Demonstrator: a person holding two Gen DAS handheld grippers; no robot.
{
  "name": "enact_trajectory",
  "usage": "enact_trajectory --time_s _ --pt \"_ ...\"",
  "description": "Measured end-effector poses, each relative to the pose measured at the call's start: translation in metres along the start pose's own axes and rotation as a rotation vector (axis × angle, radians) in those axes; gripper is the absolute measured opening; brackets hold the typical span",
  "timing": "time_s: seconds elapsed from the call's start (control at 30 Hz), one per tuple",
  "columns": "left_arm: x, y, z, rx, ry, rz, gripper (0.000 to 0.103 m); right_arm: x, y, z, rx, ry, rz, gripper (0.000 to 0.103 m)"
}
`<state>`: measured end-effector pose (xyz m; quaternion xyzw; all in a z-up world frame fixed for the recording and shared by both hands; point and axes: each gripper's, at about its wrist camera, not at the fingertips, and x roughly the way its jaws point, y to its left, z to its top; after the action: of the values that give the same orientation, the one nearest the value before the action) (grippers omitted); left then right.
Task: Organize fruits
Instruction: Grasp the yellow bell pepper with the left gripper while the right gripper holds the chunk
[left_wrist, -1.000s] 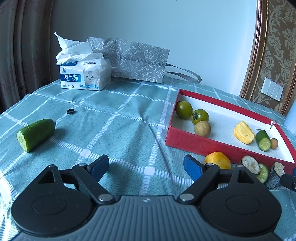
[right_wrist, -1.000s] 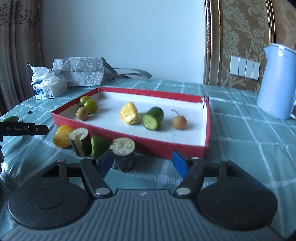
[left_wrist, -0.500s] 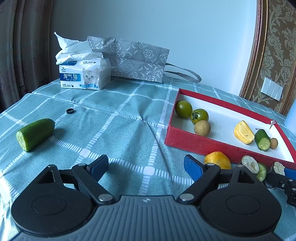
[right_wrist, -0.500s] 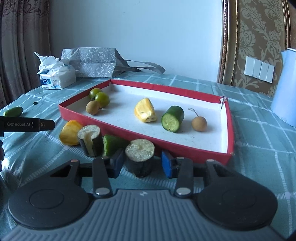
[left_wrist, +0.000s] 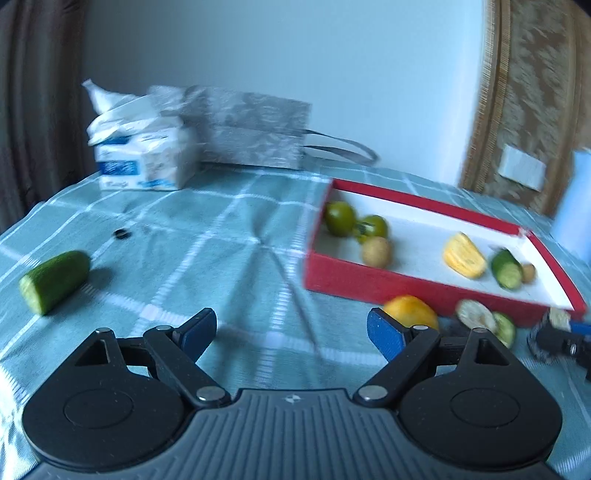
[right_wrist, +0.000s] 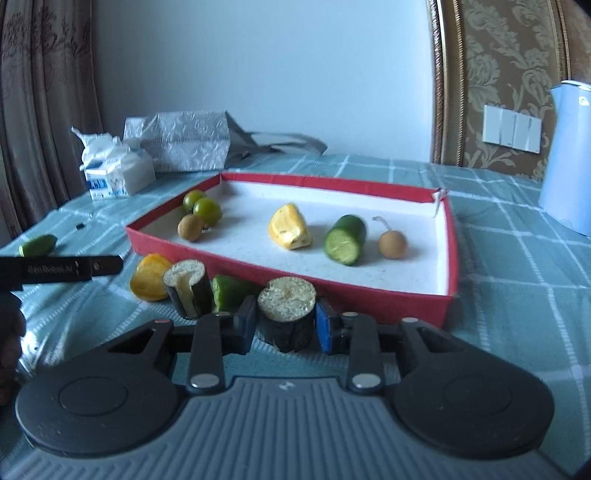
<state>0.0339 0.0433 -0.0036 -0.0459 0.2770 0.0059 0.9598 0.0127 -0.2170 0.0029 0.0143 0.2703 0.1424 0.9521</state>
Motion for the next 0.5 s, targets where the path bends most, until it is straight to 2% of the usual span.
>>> enact_trajectory --time_s 0.23,0.5 --pt "-0.002 -0.021 -0.001 0.106 -0.017 -0.061 0.089 -0.011 -0.018 -0.009 0.041 0.002 -0.001 0.031" --pt "0.009 -0.044 0.004 0.181 0.005 -0.060 0.089 -0.011 -0.014 -0.011 0.031 0.000 0.027 0.031"
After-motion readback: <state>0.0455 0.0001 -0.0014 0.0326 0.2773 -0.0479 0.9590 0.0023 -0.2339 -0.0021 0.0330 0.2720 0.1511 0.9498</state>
